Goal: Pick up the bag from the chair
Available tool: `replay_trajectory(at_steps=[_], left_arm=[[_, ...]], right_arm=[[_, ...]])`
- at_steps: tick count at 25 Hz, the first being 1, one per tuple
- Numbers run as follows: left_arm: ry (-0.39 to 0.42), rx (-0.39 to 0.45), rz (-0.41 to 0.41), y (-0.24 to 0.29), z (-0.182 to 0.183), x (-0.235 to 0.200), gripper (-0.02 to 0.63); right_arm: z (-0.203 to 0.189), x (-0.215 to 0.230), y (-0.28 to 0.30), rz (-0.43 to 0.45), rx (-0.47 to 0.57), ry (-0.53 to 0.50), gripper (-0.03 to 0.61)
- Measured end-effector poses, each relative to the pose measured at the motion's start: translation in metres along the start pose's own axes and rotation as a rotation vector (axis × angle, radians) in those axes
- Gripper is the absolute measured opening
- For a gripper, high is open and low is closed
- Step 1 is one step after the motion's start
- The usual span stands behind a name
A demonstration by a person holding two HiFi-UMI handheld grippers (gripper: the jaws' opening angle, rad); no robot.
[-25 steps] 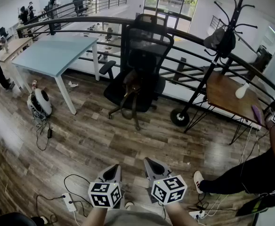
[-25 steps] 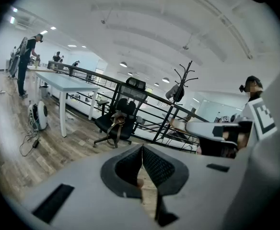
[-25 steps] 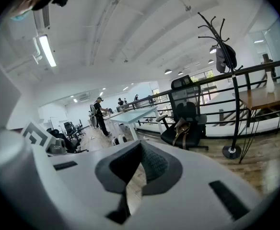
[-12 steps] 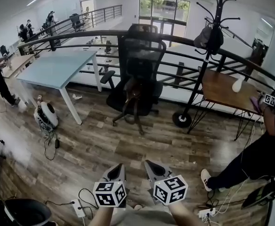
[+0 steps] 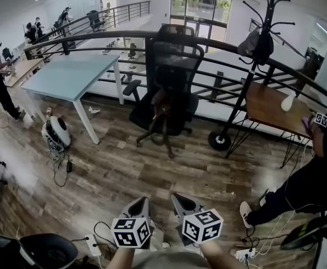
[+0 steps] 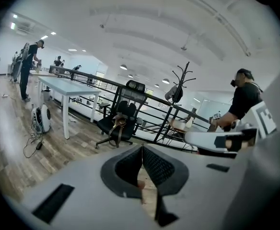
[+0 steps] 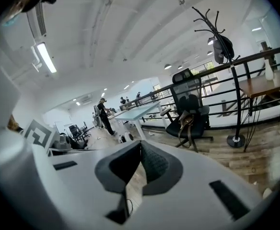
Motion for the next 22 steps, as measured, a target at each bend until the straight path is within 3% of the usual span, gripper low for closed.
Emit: replay_trajectory(at_steps=[5,10,22], left_arm=[[-0.003,-0.003,-0.031,0.033,0.019,-0.016,0.003],[-0.009,-0.004,-0.059,0.069,0.050,-0.040,0.003],[0.009,-0.033,-0.116,0.156,0.129,-0.109,0.003]], right_arm=[[0.010,0.017,0.031,-0.034,-0.022,0.002,0.000],[0.037,0.027,0.072,-0.010,0.012,0.022,0.000],[0.100,0.051,0.186,-0.058,0.032,-0.016,0.000]])
Point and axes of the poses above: the fingertips, and each gripper's own axes: y forward along the fingers, x to its right, z out of its top, the point moved 10 cm from there along -y, backward along the fingers, and after that the axes turned 3 degrees about z, right-handed, at the moved point
